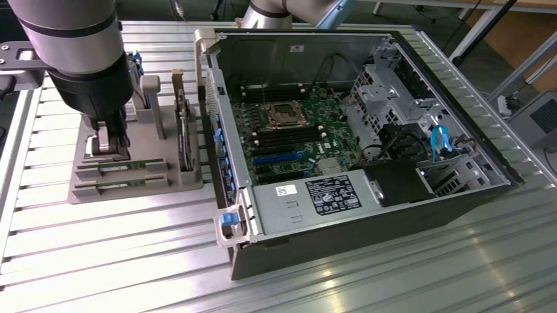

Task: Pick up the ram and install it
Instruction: 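Pick up the ram and move it above insertion slot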

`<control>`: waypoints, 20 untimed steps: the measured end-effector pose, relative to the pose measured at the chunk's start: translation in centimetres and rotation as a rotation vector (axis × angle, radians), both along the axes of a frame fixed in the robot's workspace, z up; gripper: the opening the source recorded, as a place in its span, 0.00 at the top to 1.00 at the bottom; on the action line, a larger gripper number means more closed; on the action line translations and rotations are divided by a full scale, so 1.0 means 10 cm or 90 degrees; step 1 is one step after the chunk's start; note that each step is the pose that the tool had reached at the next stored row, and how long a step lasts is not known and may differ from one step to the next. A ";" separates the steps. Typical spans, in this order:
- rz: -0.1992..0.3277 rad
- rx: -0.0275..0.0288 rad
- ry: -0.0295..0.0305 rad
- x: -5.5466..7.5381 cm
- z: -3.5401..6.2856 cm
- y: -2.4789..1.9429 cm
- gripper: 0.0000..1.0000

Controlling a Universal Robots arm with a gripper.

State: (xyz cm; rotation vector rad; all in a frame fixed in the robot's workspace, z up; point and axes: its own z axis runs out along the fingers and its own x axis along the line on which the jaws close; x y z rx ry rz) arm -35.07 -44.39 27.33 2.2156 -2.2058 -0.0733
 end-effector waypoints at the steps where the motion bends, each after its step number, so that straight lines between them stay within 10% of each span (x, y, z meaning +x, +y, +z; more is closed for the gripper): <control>1: 0.000 0.0000 0.0001 -0.01 -0.002 -0.005 0.70; 20: 0.000 0.0000 0.0000 -0.03 -0.047 -0.030 0.70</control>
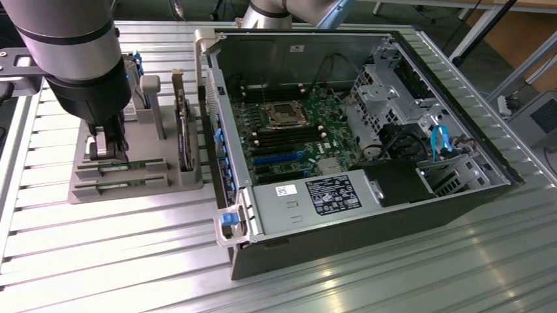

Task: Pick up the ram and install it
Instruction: 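Pick up the ram and move it above insertion slot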

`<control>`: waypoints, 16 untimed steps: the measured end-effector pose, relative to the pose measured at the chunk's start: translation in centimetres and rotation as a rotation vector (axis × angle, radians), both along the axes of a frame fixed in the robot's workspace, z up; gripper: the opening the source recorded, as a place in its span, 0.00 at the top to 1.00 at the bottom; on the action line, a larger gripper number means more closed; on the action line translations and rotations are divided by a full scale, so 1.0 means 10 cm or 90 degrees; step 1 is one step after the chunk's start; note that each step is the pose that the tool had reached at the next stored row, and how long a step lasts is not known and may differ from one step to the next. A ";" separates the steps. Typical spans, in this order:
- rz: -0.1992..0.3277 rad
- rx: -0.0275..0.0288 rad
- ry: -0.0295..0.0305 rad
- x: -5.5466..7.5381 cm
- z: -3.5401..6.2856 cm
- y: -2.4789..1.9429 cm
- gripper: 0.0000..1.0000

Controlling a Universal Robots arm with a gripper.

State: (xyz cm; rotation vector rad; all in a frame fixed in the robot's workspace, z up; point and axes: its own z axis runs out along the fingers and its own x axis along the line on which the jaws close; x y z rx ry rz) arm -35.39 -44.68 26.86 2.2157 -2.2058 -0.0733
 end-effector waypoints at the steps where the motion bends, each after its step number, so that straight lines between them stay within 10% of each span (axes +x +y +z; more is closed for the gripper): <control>1: 0.000 0.0000 0.0000 0.00 -0.004 0.000 0.70; 16: 0.000 0.0000 0.0000 -0.03 -0.055 -0.004 0.70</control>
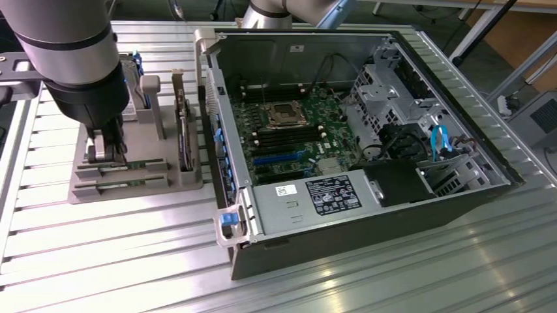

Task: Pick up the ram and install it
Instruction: 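Pick up the ram and move it above insertion slot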

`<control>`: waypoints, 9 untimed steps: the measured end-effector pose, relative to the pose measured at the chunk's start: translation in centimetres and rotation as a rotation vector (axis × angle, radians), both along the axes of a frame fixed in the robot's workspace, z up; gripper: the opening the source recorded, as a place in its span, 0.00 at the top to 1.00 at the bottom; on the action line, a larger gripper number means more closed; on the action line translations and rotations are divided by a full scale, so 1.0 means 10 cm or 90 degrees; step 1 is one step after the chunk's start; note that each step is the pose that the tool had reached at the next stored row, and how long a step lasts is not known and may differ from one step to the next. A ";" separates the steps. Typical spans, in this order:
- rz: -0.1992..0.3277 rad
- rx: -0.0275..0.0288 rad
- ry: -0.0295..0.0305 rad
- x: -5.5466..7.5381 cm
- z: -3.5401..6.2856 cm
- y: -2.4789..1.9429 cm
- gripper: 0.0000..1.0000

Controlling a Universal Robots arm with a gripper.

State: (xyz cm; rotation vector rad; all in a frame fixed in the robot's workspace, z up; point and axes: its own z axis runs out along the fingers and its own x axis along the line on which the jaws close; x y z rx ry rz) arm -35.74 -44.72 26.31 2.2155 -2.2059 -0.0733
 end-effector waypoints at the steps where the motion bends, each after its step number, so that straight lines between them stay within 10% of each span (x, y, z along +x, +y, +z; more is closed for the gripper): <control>1: 0.000 0.0000 0.0000 0.00 -0.003 0.000 0.70; 9: 0.000 0.0000 0.0000 -0.01 -0.028 -0.002 0.70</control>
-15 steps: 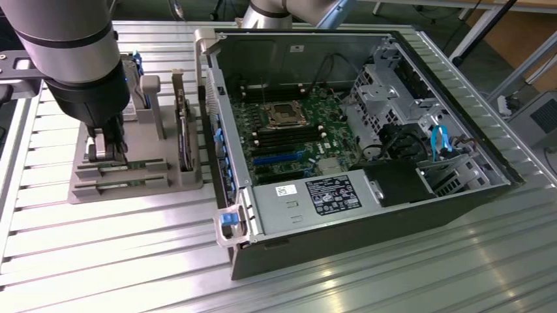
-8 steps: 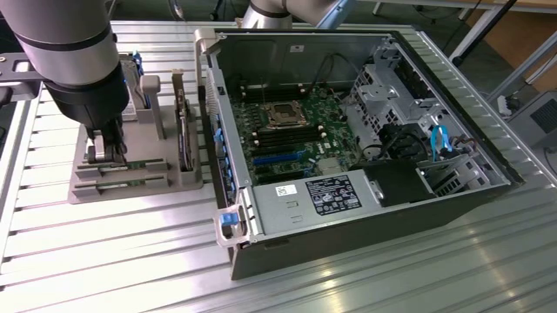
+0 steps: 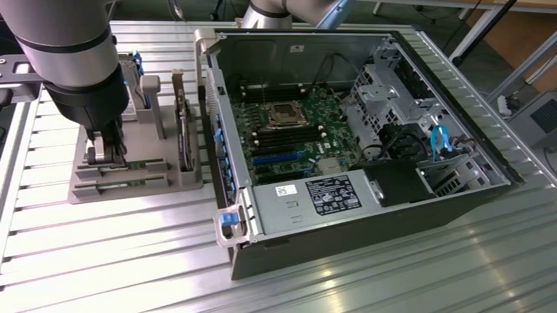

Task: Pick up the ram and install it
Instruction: 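Pick up the ram and move it above insertion slot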

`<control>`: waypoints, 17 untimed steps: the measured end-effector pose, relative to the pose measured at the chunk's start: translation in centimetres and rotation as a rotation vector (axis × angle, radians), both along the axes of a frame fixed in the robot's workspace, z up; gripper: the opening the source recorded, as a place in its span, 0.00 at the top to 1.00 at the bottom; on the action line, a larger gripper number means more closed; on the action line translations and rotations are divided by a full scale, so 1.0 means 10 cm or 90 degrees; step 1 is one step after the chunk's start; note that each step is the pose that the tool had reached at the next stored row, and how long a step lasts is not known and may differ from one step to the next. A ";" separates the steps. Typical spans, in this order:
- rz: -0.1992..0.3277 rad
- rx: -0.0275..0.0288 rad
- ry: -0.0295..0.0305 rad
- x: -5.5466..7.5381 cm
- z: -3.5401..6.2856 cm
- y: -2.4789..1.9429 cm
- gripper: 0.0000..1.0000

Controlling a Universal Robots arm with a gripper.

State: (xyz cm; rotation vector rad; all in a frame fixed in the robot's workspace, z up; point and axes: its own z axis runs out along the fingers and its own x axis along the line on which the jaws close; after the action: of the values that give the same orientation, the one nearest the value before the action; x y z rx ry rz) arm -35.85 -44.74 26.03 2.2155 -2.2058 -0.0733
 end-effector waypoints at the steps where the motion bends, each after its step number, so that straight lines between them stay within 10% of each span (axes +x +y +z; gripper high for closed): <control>1: 0.000 0.0000 0.0000 0.00 -0.003 0.000 0.70; 17: 0.000 0.0000 0.0000 -0.01 -0.062 -0.001 0.70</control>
State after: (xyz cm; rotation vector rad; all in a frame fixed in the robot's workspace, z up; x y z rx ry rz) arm -35.96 -44.75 25.40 2.2155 -2.2057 -0.0733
